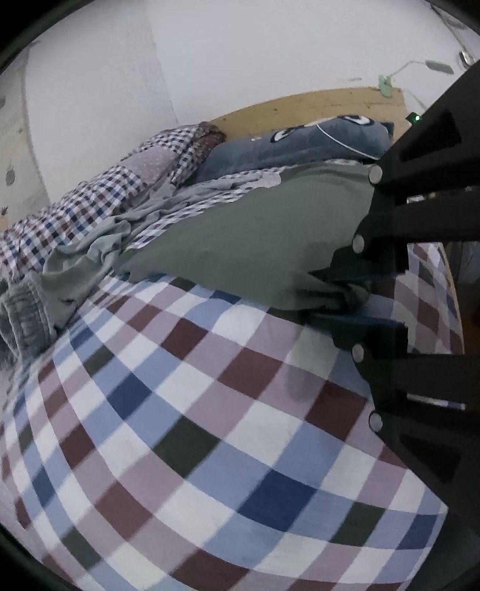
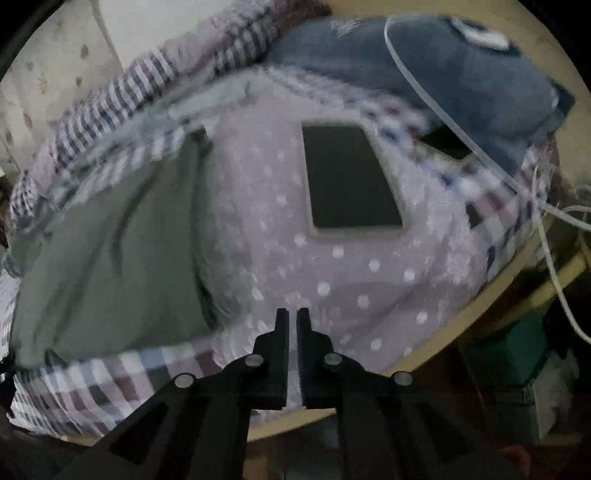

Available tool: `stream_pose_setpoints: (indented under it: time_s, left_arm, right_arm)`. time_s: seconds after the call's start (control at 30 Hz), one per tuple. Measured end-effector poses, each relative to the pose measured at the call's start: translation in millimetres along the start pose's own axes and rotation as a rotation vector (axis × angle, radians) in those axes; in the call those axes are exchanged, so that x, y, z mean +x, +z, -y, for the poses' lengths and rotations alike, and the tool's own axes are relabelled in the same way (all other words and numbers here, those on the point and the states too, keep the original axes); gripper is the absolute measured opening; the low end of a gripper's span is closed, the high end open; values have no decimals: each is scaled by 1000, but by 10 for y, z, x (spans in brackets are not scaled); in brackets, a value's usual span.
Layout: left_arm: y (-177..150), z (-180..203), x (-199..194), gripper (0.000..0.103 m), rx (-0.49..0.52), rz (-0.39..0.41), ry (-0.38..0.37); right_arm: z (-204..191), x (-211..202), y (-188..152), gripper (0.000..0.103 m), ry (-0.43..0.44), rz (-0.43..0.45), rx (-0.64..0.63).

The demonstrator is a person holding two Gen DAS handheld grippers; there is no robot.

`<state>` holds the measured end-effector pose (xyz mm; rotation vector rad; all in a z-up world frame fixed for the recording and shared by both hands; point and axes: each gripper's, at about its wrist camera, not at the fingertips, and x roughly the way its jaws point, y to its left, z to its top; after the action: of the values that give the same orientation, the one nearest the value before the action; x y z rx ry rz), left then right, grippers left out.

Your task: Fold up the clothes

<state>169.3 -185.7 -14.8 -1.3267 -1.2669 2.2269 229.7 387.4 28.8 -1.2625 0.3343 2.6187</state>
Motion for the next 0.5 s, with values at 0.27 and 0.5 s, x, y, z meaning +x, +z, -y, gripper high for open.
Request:
stream_pose_setpoints:
  time_s: [0.27,0.5]
  left_arm:
    - [-155,11,37,66,-24,-63,-90]
    - [-65,6,116,67,-83,-61,-181]
  right_arm:
    - [-1087,-369,-77,19,122,211,-353]
    - [-2362,-615,-583,47,349,316,-761]
